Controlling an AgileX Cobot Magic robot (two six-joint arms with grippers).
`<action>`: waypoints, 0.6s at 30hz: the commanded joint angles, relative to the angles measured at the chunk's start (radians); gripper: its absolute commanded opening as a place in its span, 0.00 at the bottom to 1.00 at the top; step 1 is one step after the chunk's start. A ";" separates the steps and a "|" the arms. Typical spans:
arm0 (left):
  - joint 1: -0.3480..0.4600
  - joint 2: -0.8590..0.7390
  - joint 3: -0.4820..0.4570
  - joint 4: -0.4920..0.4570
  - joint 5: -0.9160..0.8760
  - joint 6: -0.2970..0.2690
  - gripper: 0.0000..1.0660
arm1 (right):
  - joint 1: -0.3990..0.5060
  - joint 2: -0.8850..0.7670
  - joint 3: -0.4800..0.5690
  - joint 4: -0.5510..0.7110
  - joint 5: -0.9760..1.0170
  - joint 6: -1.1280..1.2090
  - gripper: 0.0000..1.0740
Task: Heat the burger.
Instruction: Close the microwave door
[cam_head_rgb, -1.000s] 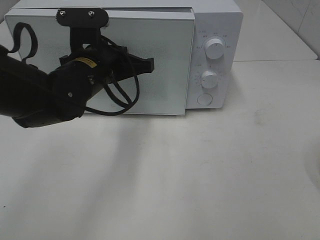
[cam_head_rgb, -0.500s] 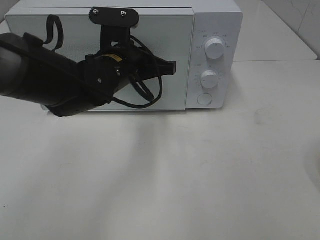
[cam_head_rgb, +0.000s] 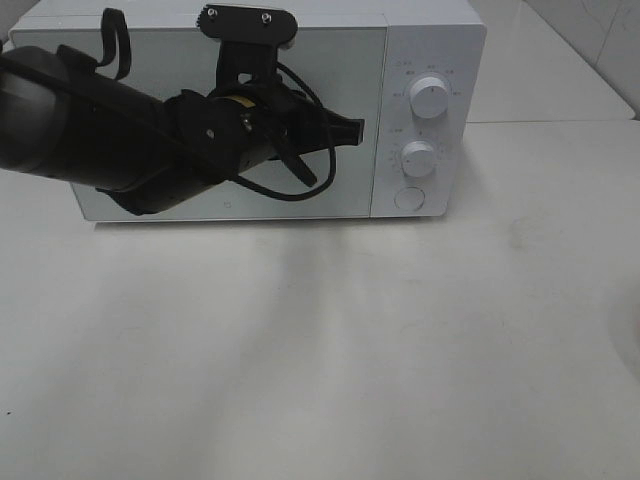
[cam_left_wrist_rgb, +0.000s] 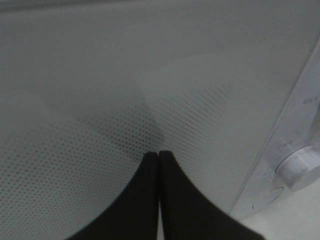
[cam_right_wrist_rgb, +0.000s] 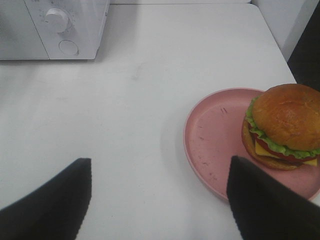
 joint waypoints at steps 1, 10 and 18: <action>-0.011 -0.048 0.006 -0.010 0.054 0.004 0.00 | -0.007 -0.025 0.000 0.000 -0.006 -0.011 0.69; -0.015 -0.140 0.071 0.023 0.379 0.004 0.00 | -0.007 -0.025 0.000 0.000 -0.006 -0.011 0.69; 0.031 -0.197 0.077 0.121 0.802 -0.047 0.48 | -0.007 -0.025 0.000 0.000 -0.006 -0.011 0.69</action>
